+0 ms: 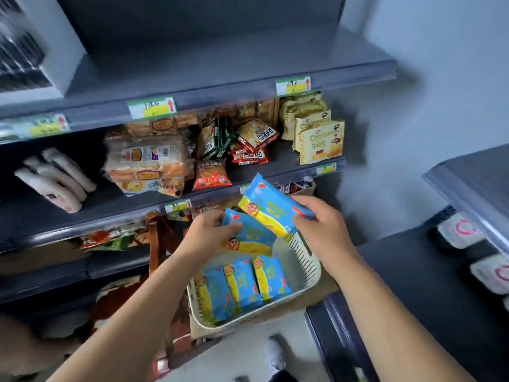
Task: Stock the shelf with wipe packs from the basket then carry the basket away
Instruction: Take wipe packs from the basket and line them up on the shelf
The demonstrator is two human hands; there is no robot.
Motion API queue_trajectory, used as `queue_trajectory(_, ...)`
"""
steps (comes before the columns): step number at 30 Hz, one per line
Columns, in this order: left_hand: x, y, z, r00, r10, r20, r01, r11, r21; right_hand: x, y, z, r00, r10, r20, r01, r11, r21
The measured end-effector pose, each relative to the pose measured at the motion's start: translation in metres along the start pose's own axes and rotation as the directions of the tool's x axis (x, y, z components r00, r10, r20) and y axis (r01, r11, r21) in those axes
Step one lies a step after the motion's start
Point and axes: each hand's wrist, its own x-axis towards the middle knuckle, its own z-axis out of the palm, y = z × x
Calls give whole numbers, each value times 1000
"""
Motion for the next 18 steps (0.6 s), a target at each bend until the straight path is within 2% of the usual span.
queue_trajectory(5, -40, 57, -4, 982, 187, 41, -177, 968, -176, -37, -46, -26, 973, -96, -210, 103, 994, 25)
queue_trajectory(10, -67, 111, 24, 939, 294, 176, -220, 911, -348, -84, -85, -70, 887, -193, -418, 209, 978, -8)
queue_trajectory(14, -104, 161, 65, 863, 418, 283, -293, 872, -392, -133, -115, -125, 809, -208, -550, 244, 970, -9)
queue_trajectory(18, -149, 210, 120, 768, 510, 388, -327, 832, -447, -190, -136, -191, 696, -263, -668, 282, 956, -83)
